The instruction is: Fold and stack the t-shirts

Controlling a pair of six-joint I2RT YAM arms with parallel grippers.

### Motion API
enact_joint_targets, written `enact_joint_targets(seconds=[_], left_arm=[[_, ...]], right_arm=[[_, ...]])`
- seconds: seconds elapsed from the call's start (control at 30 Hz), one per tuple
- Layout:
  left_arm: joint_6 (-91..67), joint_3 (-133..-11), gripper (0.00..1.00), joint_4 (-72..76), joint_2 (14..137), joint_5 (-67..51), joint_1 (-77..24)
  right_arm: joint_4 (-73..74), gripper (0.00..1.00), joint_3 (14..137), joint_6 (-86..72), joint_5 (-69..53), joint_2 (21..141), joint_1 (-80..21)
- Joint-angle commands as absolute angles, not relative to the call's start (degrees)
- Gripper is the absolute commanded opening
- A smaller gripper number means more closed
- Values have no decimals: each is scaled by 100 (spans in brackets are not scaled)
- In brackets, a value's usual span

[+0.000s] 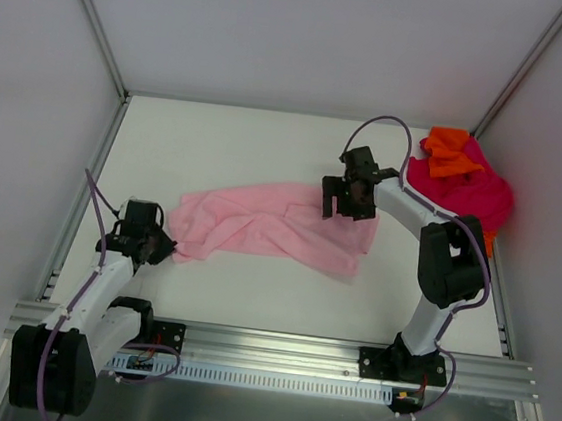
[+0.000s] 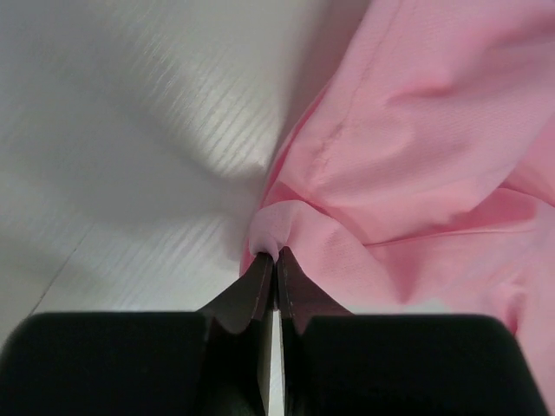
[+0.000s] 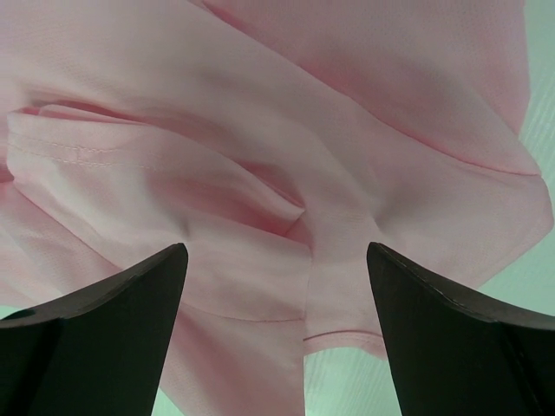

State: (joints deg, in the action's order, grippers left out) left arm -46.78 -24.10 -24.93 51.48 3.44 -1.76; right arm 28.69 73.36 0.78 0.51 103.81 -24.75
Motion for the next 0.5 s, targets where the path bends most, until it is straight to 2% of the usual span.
enact_joint_targets(seconds=[0.0,0.2,0.4,0.47], left_arm=[[-4036,-2610,0,-2136,4861,185,-123],[-3428,-3005,0,-2144,4729,114,-123],[-3445,-3234,0,-2145,5018,-149,-123],[-3428,-3304,0,-2162,5062,-193,-123]], right_arm=[[2646,90,7339,18,-280,10231,-2505],[2391,87,6892,-263,-659,10099,-2672],[2250,64,6522,-369,-510,10318,-3006],[2285,44,6513,-404,-414,10319,-3049]])
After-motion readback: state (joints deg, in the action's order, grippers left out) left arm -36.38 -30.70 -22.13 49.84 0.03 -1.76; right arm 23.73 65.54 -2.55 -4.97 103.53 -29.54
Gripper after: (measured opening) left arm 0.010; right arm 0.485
